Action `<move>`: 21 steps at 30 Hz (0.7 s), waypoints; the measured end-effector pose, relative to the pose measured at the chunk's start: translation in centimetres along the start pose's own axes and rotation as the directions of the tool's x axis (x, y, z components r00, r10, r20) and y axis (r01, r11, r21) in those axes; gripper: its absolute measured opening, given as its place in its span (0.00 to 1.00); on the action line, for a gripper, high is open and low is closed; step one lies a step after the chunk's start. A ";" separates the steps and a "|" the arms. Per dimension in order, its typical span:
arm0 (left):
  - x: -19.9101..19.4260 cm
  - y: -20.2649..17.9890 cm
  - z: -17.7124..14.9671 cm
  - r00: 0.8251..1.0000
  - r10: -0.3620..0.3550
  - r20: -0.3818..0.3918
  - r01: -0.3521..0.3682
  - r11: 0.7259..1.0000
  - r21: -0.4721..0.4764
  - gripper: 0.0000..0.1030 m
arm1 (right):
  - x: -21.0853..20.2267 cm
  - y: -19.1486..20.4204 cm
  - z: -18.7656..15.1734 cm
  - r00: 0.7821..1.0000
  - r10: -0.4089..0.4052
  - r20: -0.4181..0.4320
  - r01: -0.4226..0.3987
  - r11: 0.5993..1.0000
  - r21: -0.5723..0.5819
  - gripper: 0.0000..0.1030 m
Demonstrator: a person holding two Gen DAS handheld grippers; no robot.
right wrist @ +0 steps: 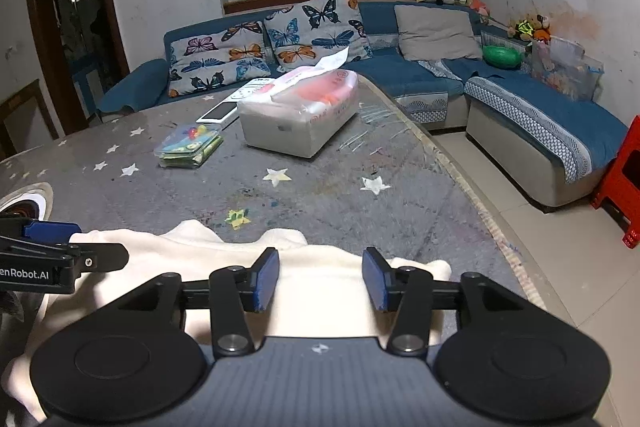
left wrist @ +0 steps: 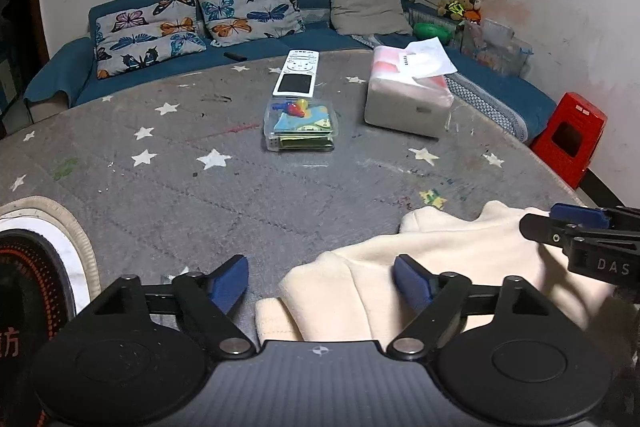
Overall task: Fold clothes
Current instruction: 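Lower the bundle onto the table and open both tools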
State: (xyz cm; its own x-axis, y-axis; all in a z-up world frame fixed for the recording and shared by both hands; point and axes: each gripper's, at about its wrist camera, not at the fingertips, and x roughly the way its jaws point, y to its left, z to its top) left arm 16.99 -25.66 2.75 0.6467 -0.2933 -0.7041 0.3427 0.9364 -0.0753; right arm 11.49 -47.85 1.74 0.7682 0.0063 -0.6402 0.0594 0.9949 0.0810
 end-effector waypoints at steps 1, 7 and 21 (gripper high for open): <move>-0.1 0.0 -0.1 1.000 0.001 0.003 -0.001 1.000 0.001 0.83 | -0.2 0.0 0.0 1.000 -0.001 0.001 0.001 1.000 -0.004 0.51; -1.7 -0.1 -0.7 1.000 -0.018 0.021 0.018 1.000 0.006 0.90 | -2.4 0.8 -0.8 0.999 0.021 0.025 -0.020 0.999 -0.025 0.72; -7.0 0.5 -4.1 0.987 -0.147 0.060 0.148 0.989 -0.023 1.00 | -7.8 2.8 -5.3 0.998 0.064 0.025 -0.064 0.998 -0.021 0.90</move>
State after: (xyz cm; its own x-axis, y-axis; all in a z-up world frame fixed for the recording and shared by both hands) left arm 9.83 -22.38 4.78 0.6288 -0.4386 -0.6421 0.4194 0.8866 -0.1949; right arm 2.30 -44.55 2.92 0.7861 0.0679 -0.6144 -0.0034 0.9944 0.1056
